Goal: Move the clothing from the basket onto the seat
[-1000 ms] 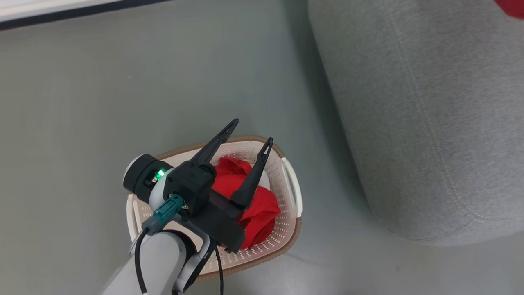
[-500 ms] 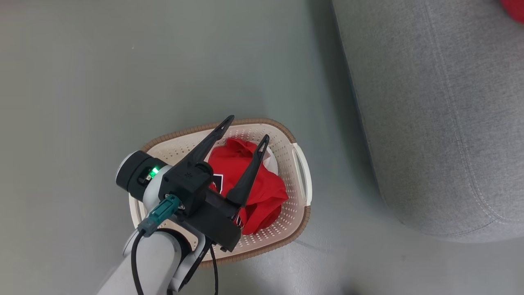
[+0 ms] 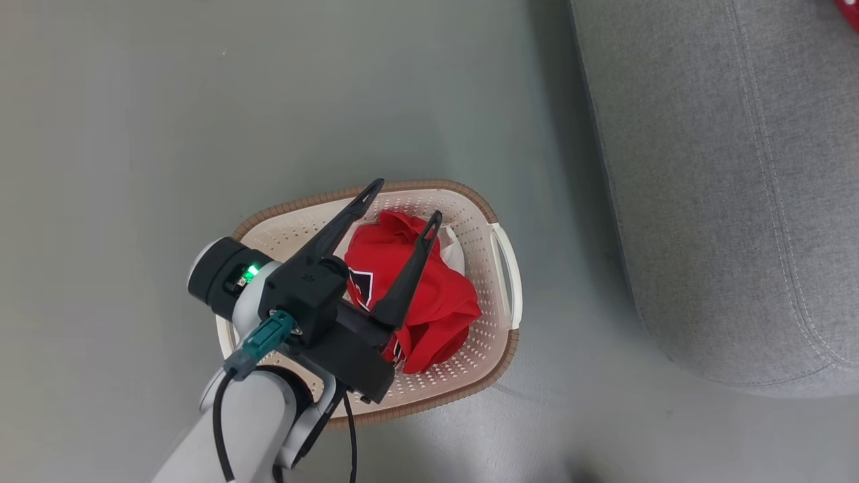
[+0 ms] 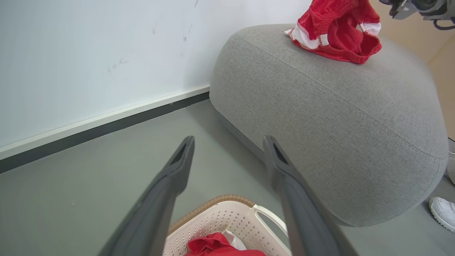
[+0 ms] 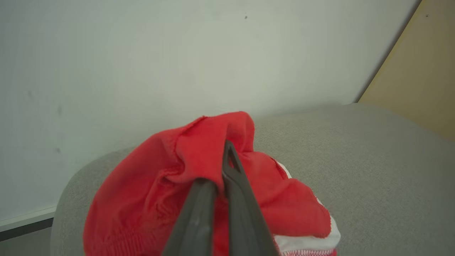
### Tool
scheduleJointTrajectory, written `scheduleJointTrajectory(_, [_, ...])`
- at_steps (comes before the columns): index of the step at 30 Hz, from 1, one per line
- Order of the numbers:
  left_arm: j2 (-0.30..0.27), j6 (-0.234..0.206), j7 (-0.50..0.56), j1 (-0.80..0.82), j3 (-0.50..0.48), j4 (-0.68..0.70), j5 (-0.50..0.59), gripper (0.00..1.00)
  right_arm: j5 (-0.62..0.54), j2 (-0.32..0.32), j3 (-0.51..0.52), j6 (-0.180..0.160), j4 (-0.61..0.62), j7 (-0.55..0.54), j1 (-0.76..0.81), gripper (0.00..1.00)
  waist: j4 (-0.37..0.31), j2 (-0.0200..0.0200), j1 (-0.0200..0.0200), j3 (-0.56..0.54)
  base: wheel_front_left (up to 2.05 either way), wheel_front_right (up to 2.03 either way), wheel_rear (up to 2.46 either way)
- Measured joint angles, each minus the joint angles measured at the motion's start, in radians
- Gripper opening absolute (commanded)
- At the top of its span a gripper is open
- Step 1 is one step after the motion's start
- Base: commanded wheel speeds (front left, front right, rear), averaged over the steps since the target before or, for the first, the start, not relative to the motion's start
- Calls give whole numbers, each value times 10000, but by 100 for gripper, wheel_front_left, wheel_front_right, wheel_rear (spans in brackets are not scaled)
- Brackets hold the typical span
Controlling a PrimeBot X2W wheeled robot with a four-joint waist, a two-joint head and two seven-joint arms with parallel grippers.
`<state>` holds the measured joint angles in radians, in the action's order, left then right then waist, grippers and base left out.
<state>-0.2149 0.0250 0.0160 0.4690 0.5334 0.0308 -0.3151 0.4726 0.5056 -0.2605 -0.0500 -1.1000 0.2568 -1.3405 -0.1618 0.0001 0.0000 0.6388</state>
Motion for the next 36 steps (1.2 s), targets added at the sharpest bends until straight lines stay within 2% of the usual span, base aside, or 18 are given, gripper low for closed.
scheduleJointTrajectory(5, [-42, -81, -6, 4, -104, -56, 0, 100, 0, -495, -84, -36, -414, 0, 148, 0, -72, 0, 0, 30, 0, 0, 0])
scheduleJointTrajectory(8, [-29, -79, -8, 35, -104, -100, 0, 100, 0, -594, -127, 71, -631, 0, 283, 0, -95, 0, 0, 28, 0, 0, 0])
scheduleJointTrajectory(9, [-40, -79, -17, 36, -132, -107, 0, 100, 0, -646, -144, 77, -711, 0, 296, 1, -112, 0, 0, 22, 0, 0, 0])
scheduleJointTrajectory(10, [-40, -79, -17, 36, -132, -107, 0, 100, 0, -646, -144, 77, -711, 0, 296, 7, -112, 0, 0, 22, 0, 0, 0])
scheduleJointTrajectory(11, [-54, -81, -19, 37, -157, -128, 0, 100, 0, -715, -161, 125, -755, 0, 330, 28, -135, 0, 0, 13, 0, 0, 0])
scheduleJointTrajectory(12, [-81, -86, -36, 36, -209, -167, 0, 100, 0, -882, -265, 259, -830, 0, 436, 82, -190, 0, 0, -18, 0, 0, 0])
scheduleJointTrajectory(13, [-105, -88, -86, 35, -238, -171, 0, 100, 0, -959, -320, 349, -863, 0, 458, 99, -226, 0, 0, -35, 0, 0, 0])
scheduleJointTrajectory(24, [-196, -88, -240, 34, -355, -349, -25, 100, -286, -1565, -700, 840, -803, 0, 974, 100, -726, 0, 0, -376, 0, 0, 0])
scheduleJointTrajectory(36, [109, -73, -750, 20, -397, -1108, -422, 100, -761, -1998, -1112, 1039, -288, -2, 1652, 100, -1053, -3, -1, -1368, 0, 0, 0])
